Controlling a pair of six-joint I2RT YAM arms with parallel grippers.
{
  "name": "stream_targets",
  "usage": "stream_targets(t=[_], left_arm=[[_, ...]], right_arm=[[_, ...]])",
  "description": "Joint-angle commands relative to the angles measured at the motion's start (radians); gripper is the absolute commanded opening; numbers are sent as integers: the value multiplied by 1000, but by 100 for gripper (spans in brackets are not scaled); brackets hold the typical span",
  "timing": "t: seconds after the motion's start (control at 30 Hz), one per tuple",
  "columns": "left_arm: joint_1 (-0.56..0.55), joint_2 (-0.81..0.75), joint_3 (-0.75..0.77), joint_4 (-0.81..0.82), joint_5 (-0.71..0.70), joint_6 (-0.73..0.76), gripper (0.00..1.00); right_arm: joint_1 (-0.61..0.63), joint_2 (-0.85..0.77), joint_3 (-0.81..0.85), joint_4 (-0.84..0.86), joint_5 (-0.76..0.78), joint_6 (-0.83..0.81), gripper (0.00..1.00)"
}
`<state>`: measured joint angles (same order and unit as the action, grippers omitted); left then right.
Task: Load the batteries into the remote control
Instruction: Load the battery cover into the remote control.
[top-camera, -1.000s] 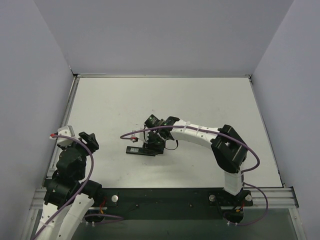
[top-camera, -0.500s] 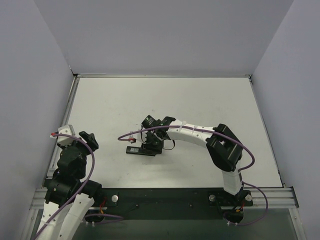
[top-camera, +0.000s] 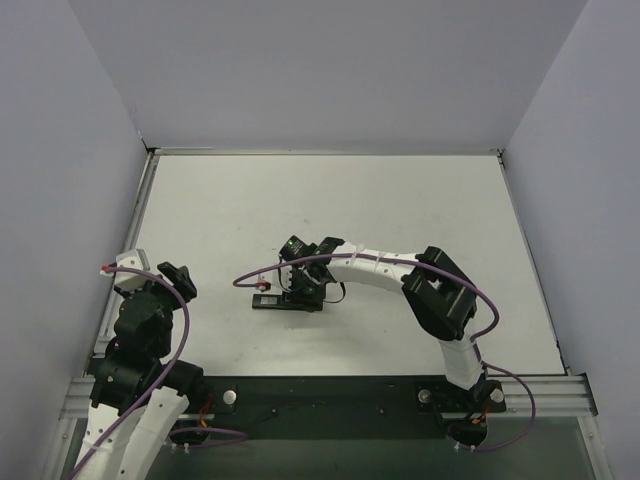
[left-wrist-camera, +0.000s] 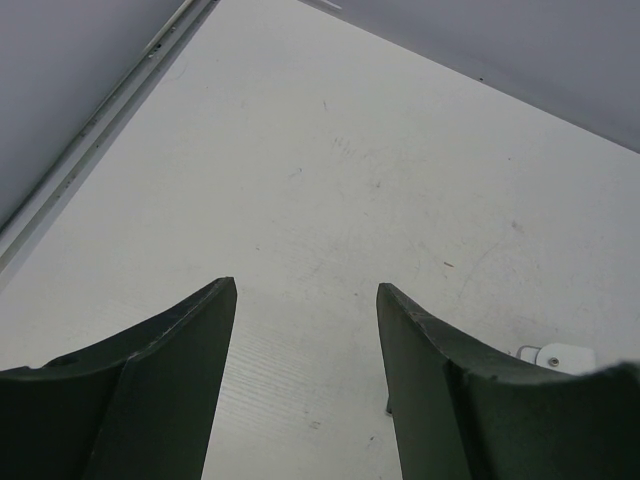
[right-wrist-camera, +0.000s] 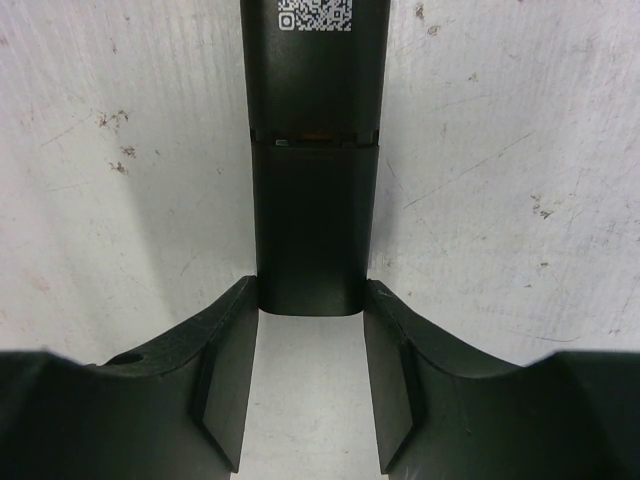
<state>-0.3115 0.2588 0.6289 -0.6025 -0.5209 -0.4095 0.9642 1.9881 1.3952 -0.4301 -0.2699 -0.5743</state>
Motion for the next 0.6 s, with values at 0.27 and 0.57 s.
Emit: stream_targets(t=[0.27, 0.57], left_arm=[[18, 13, -1, 47, 21, 14, 68], [23, 13, -3, 47, 28, 15, 68]], right_arm=[[10, -8, 4, -10, 29, -6, 36], [10, -11, 1, -7, 24, -30, 43]])
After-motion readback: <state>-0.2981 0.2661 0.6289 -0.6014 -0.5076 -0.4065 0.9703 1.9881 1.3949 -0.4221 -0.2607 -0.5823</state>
